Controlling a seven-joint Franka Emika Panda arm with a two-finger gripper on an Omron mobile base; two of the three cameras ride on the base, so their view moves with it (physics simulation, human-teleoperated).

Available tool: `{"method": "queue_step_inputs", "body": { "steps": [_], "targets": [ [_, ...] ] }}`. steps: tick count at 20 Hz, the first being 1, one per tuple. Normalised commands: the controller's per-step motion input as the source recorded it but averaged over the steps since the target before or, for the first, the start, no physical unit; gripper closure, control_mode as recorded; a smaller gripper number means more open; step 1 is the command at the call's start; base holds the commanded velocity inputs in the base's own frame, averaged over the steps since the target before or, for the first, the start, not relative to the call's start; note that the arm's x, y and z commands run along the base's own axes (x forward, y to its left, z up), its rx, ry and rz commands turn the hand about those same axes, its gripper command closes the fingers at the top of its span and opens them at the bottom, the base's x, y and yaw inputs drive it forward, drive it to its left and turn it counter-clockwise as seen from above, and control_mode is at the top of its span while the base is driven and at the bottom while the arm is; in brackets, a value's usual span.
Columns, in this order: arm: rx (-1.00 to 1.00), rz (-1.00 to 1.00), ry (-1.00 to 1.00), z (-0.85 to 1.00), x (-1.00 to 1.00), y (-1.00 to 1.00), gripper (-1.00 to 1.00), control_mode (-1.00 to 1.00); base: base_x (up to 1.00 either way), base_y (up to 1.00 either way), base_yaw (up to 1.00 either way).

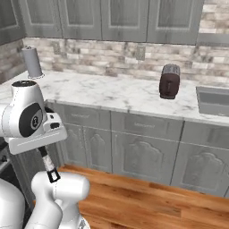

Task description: Move the pot and pan from the stove into the sink.

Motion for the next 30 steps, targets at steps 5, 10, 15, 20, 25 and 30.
{"method": "queue_step_inputs", "body": {
  "steps": [5, 10, 15, 20, 25, 30],
  "targets": [
    [0.0, 0.0, 0.0, 0.0, 0.0, 0.0, 1.0, 1.0, 0.0, -0.1, -0.06],
    [0.0, 0.0, 0.0, 0.0, 0.0, 0.0, 1.0, 1.0, 0.65, 0.02, -0.05],
    [0.0, 0.0, 0.0, 0.0, 0.0, 0.0, 1.0, 1.0, 0.74, 0.04, -0.06],
    [0.0, 0.0, 0.0, 0.0, 0.0, 0.0, 1.0, 1.0, 0.62, 0.09, -0.07],
    [0.0, 0.0, 0.0, 0.0, 0.0, 0.0, 1.0, 1.0, 0.04, 0.0, 0.0],
    [0.0, 0.0, 0.0, 0.0, 0.0, 0.0, 1.0, 1.0, 0.05, -0.51, 0.0]
  ]
}}
